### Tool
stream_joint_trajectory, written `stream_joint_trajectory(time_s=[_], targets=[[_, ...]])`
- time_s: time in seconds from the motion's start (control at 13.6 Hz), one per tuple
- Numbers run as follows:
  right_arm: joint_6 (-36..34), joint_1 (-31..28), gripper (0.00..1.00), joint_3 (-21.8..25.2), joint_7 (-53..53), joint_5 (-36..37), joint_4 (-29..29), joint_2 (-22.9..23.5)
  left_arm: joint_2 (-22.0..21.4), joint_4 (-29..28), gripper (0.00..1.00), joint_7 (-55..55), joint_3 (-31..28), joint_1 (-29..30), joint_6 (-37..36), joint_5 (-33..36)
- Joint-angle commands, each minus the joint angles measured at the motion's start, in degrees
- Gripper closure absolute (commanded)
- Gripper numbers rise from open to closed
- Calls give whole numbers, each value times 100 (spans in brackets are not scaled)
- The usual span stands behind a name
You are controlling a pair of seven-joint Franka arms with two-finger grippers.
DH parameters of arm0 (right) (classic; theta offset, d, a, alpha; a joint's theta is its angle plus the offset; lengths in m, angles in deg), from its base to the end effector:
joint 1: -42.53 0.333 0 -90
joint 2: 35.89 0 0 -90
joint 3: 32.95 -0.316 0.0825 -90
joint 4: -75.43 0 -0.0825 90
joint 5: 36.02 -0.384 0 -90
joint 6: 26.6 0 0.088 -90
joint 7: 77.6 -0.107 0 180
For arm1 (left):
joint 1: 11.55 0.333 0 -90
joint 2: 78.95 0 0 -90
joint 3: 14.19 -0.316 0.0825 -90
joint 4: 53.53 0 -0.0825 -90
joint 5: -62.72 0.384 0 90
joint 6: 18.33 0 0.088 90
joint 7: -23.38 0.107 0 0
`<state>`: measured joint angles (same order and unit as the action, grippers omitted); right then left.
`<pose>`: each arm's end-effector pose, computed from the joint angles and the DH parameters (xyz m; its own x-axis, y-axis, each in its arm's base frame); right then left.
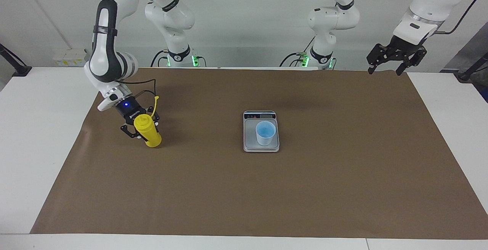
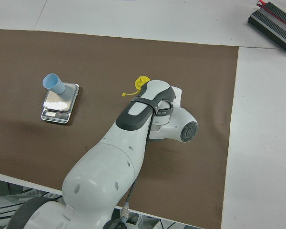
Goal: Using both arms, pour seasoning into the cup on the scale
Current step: 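Lower the yellow bottle onto the table and open the right gripper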
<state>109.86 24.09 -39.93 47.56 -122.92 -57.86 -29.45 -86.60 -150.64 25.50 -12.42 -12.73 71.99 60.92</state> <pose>0.5092 -0.0930 0.2929 0.4313 0.3713 0.8223 0.6989 -0.7138 -0.0443 0.5116 -0.0308 0.6376 0.9960 -0.0880 0.0159 -0.0884 -0.9957 0.0267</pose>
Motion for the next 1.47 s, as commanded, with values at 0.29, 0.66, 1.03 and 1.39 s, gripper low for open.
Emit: stream_joint_trajectory(time_s=[0.29,0.66,1.03,1.39], targets=[[56,-90,72,-76,263,-249,-65,-21,-88,-151,0,77,7,30,73,31],[73,-99,0,-67,246,-249,-65,-21,-9,-63,0,86,-2,48,-32,4],[38,-99,0,-58,290,-162,-231,-91,-44,-107,0,60,-2,30,-24,4],[56,-282,0,-41,281,925,-400,-152,-44,-107,0,60,-2,30,-23,4]])
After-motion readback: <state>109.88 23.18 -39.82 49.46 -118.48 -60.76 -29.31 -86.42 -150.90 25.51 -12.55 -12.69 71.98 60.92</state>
